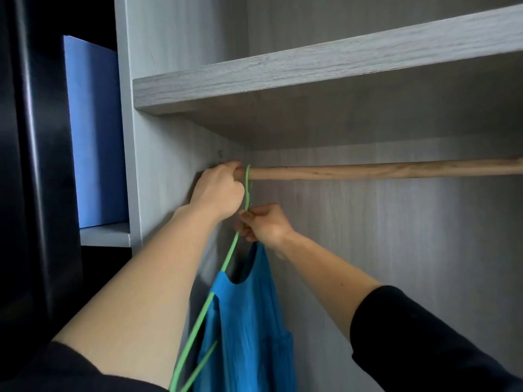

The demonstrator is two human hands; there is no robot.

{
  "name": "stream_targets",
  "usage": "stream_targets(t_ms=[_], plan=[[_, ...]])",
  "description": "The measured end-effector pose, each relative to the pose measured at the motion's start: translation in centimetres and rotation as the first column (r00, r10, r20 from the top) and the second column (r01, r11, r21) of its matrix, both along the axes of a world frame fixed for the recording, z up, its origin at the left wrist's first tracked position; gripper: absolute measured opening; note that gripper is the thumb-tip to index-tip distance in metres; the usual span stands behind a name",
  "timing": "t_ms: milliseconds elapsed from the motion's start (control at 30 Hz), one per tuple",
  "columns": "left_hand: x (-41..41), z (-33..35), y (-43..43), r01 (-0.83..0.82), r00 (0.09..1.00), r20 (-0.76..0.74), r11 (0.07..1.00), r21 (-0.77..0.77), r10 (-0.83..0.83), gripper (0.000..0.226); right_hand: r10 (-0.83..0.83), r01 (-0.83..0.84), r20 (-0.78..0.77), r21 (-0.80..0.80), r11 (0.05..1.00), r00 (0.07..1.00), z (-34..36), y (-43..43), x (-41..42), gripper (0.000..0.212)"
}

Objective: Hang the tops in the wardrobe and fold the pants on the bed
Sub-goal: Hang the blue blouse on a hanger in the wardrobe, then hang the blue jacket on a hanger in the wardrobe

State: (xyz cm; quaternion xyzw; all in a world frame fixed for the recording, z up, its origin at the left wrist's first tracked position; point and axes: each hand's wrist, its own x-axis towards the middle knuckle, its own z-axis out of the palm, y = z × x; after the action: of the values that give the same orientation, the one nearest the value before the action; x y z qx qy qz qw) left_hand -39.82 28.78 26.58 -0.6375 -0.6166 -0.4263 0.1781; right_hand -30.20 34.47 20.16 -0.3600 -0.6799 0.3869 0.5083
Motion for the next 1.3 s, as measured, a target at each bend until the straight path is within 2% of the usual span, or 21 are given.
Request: stream_targets(t_ms=[167,333,400,467,567,733,900,1000,1100,1233,1300], plan=[[0.2,-0.5,-0.1,-0.032,0.997,-0.069,0.999,-0.017,0.031,0.051,-0.043,0.028,0.158,0.097,0.995,0.986,-0.2,-0.6,1.7,0.029],[0.9,-1.5,-0.2,-0.048,0.994,-0.104,0.995,-0.090,0.038,0.051,-0.206,0.148,0.269,0.222,0.964,0.941,-0.9,-2.0,6.7,0.031],[2.7,-2.6,-0.3,-0.054,0.993,-0.109,0.998,-0.033,0.050,0.060,-0.256,0.170,0.323,0.270,0.948,0.911,-1.0,-2.7,9.5,0.032],[5.7,-3.4,-0.4,-0.009,0.986,-0.167,0.995,0.097,0.025,0.064,-0.336,0.198,0.392,0.352,0.915,0.856,-1.2,-3.5,12.8,0.033],[11.1,-3.3,-0.6,0.165,0.961,-0.249,0.973,0.163,-0.121,0.059,-0.499,0.276,0.453,0.473,0.837,0.738,-1.4,-4.5,18.1,0.034],[20.0,-2.8,-0.5,0.313,0.921,-0.290,0.936,0.159,-0.259,0.052,-0.695,0.372,0.504,0.599,0.709,0.513,-1.4,-7.5,27.8,0.034],[28.8,-3.2,-0.9,0.451,0.859,-0.337,0.882,0.138,-0.386,0.051,-0.806,0.473,0.494,0.653,0.591,0.325,-1.0,-11.5,36.2,0.032],[32.5,-3.3,-0.7,0.452,0.848,-0.366,0.883,0.126,-0.382,0.055,-0.833,0.496,0.498,0.675,0.546,0.240,-0.8,-13.3,39.7,0.028],[36.3,-3.3,-0.5,0.457,0.844,-0.379,0.878,0.141,-0.378,0.056,-0.864,0.537,0.503,0.722,0.436,0.026,-0.4,-14.9,43.3,0.021],[39.4,-4.1,0.2,0.400,0.891,-0.320,0.890,0.218,-0.323,0.055,-0.835,0.475,0.477,0.822,0.314,-0.274,-0.2,-16.2,47.1,0.039],[40.1,-4.5,0.7,0.380,0.906,-0.299,0.887,0.260,-0.301,0.055,-0.799,0.450,0.480,0.840,0.302,-0.361,-0.1,-16.2,48.4,0.044]])
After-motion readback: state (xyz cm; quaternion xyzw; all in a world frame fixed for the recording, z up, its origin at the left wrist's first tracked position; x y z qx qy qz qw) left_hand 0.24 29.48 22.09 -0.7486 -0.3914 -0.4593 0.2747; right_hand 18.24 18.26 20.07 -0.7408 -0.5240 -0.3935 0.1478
